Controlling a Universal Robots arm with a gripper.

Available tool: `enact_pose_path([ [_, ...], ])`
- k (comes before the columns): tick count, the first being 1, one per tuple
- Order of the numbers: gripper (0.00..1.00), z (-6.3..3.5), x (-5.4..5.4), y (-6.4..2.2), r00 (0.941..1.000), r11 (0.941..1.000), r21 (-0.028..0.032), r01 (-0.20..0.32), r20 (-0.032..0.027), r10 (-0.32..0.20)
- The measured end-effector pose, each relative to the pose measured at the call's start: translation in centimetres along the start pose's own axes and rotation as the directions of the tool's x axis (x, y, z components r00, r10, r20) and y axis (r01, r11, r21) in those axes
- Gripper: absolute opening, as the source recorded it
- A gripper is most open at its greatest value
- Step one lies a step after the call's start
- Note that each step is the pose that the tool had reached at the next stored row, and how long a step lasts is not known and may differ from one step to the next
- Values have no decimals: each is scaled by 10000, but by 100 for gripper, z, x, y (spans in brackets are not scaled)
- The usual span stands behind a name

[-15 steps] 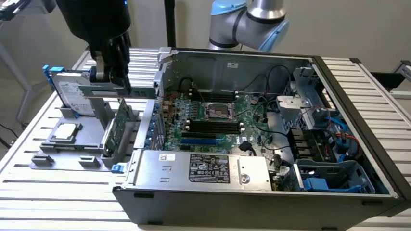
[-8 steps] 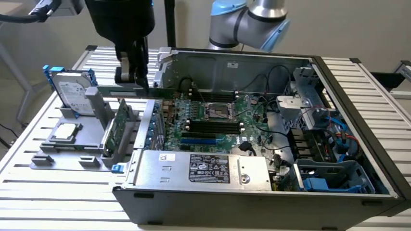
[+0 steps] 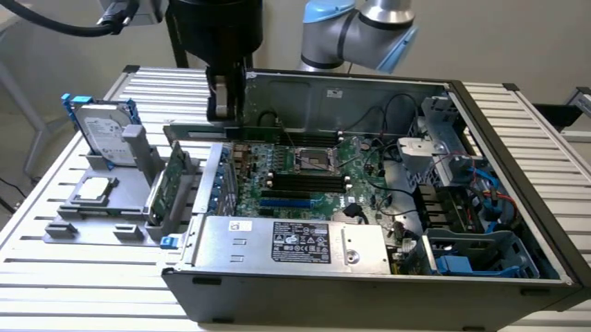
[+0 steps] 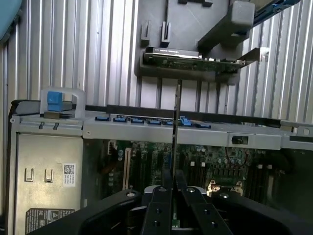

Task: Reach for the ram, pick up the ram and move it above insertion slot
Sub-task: 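Pick up the ram and move it above insertion slot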

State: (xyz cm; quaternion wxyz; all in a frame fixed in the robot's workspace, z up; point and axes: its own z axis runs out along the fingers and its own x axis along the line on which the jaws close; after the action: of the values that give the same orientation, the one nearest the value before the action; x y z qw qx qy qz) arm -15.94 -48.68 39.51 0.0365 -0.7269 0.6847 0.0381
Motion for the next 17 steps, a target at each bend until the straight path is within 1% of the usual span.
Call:
enact_pose_path([
  [10,14,64,-65,-463,10000,10000,0,0,0,0],
  [13,14,104,-125,-587,10000,10000,0,0,0,0],
  [17,14,167,-247,-699,10000,10000,0,0,0,0],
])
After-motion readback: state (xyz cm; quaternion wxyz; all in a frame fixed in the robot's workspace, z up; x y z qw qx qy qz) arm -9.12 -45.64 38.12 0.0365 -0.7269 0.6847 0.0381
